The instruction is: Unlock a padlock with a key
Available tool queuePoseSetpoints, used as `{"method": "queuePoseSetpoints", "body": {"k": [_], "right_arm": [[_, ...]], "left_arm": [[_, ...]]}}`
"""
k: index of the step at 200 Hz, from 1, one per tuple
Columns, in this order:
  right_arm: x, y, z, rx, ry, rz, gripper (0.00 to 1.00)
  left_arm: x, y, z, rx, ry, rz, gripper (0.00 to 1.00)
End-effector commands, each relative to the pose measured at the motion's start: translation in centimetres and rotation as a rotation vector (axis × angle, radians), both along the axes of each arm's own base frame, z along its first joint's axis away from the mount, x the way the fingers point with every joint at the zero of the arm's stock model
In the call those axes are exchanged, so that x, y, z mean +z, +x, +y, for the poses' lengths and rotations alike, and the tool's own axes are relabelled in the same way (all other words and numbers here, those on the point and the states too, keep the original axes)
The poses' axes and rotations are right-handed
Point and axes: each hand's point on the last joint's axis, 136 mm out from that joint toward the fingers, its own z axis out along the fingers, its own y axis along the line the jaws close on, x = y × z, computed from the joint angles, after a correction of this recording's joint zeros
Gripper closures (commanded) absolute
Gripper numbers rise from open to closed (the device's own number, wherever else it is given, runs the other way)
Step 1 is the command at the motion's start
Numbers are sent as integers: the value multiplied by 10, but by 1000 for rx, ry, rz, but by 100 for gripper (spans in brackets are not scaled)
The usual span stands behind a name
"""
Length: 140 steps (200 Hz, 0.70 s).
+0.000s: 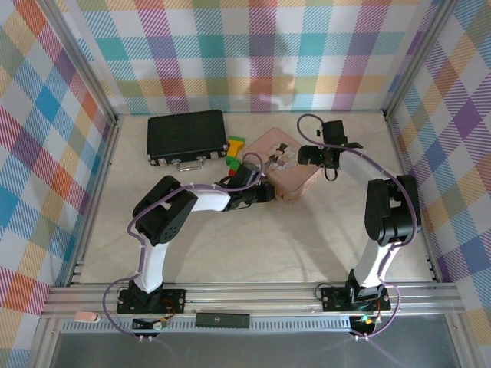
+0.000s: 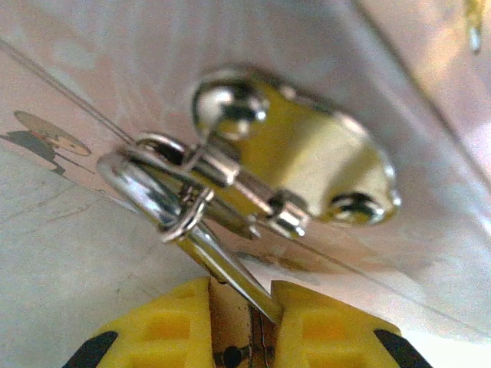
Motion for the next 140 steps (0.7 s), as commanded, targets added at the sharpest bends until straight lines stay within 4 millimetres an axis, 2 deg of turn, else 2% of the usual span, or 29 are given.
{"method": "queuePoseSetpoints", "body": {"k": [1,35,64,114,140], "right_arm": [[-9,-10,-11,-55,-25,30,8],[-12,-10,-12,-58,-30,45,9],[-14,-11,-17,-81,-49,58,9],[-16,-13,-18,-107,-40,66,10],[-16,-14,-14,-95,-22,68,10]], "left_arm": [[-19,-11,15,85,-79,107,100],[9,10,15,196,-338,40,100],[27,22,26,277,-474,-1,100],[36,36,50,397,-534,-48,100],[39,39,47,397,-591,-53,100]]}}
